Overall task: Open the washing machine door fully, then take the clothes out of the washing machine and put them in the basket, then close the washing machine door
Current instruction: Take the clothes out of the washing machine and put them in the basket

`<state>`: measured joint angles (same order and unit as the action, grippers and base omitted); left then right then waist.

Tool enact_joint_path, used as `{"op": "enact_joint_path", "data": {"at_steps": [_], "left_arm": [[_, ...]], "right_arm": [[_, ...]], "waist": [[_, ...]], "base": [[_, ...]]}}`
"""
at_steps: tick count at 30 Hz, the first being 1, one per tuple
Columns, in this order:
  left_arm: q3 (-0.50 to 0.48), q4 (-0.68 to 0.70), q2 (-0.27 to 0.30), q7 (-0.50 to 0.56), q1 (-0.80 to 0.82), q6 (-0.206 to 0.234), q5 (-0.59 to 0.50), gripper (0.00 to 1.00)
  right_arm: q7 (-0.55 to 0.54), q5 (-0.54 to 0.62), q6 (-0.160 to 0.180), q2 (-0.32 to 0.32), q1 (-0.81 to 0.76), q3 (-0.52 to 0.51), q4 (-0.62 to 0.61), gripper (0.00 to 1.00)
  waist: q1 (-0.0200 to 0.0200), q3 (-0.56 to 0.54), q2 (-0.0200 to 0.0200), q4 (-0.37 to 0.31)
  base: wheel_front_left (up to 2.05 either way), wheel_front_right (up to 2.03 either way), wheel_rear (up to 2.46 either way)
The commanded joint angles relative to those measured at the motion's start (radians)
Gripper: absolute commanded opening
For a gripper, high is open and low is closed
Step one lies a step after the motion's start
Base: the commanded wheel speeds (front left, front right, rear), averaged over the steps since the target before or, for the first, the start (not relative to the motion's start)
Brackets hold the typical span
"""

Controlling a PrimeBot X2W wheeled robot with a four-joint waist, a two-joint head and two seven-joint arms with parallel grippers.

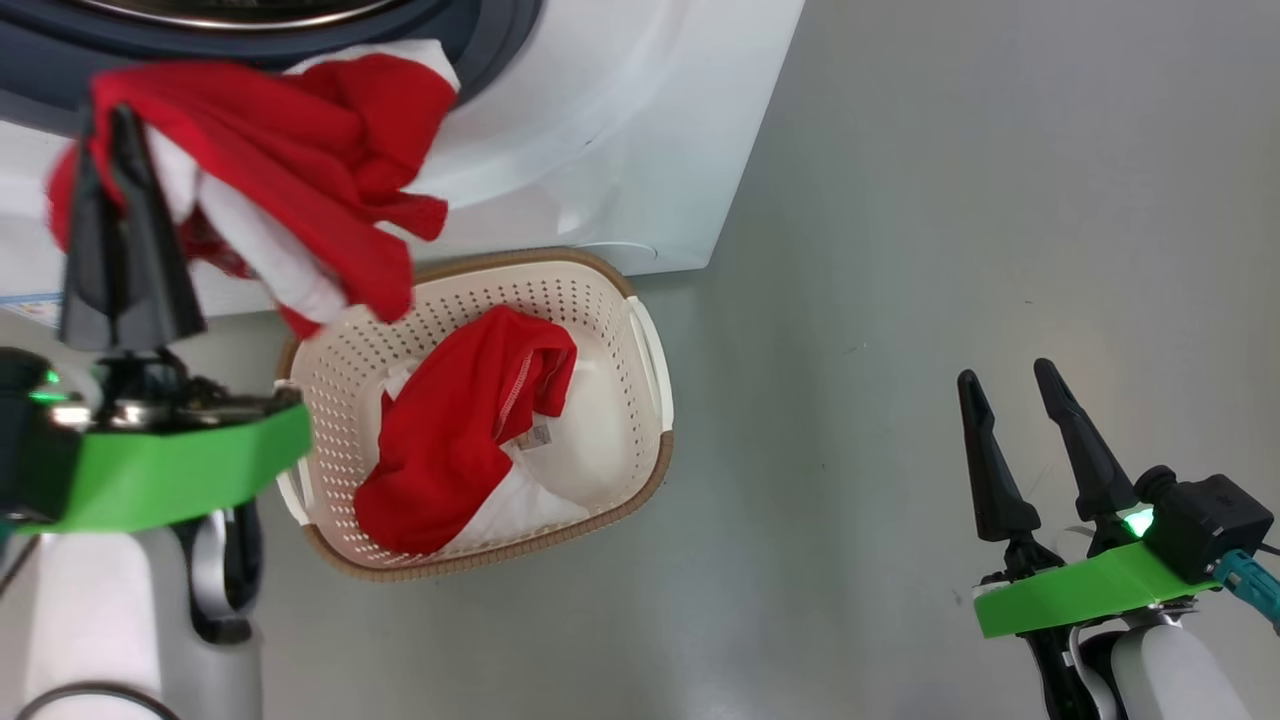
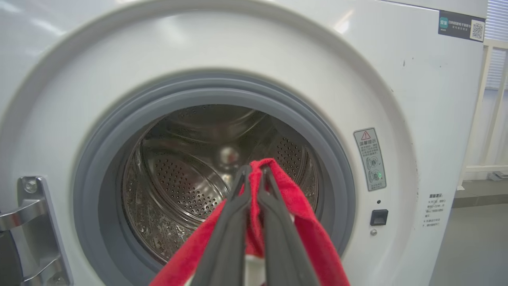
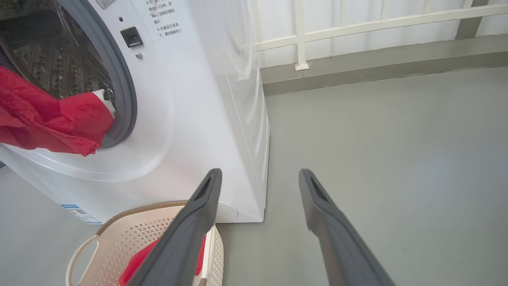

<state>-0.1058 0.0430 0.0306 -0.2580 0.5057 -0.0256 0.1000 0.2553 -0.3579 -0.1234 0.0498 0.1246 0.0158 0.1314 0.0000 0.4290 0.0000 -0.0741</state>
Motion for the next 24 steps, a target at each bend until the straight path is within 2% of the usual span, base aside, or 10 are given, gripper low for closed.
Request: {"op": "enact_joint_path", "data": {"at_steps": [1,8,24], "left_arm": [[-0.012,0.014,0.02,-0.004,-0.035,0.012,0.005,0.0],[0.007,-0.048,0.02,-0.004,-0.046,0.023,0.02,0.0],[0.038,-0.291,0.02,-0.004,-0.031,-0.002,0.025,0.0]], "right_arm": [[0.006,0.008,-0.007,0.004,-0.001,0.024,-0.023,1.0],[0.006,0.006,-0.007,0.003,0.011,0.026,-0.027,1.0],[0.006,0.002,-0.007,0.001,0.057,0.025,-0.043,1.0]], "waist": [[0.0,0.006,0.0,0.001],[0.0,0.025,0.0,-0.003],[0.0,0.135,0.0,-0.012]], "base": [[0.0,0.0,0.0],[0.0,0.0,0.0],[0.0,0.0,0.0]]}}
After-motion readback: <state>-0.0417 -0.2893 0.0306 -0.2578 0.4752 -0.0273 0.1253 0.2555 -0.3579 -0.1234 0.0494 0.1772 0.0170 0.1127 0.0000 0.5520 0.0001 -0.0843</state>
